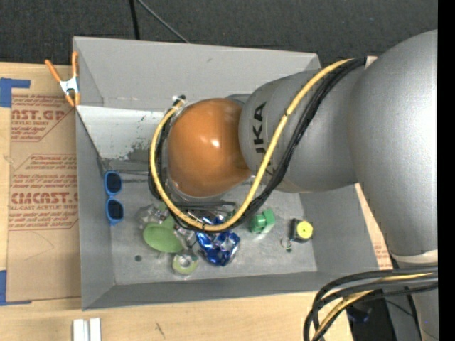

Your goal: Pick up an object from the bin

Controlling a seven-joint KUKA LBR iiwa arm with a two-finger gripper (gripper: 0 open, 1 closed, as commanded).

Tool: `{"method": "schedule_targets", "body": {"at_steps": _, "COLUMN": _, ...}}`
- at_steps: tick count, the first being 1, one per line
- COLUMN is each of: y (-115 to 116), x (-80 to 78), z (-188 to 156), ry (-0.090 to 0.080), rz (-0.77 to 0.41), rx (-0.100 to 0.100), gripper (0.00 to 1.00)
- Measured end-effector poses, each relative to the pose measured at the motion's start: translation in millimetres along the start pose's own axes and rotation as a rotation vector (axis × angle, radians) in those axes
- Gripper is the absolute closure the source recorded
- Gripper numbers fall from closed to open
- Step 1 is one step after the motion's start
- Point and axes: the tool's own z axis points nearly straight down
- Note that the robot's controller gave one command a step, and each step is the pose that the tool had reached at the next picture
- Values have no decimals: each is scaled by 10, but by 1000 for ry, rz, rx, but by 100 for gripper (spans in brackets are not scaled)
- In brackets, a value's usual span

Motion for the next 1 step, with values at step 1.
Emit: {"method": "schedule_targets", "body": {"at_steps": 1, "y": 72, "x": -28, "z": -1006, "ry": -4, "rz": -16, "rx": 1, "gripper": 100}}
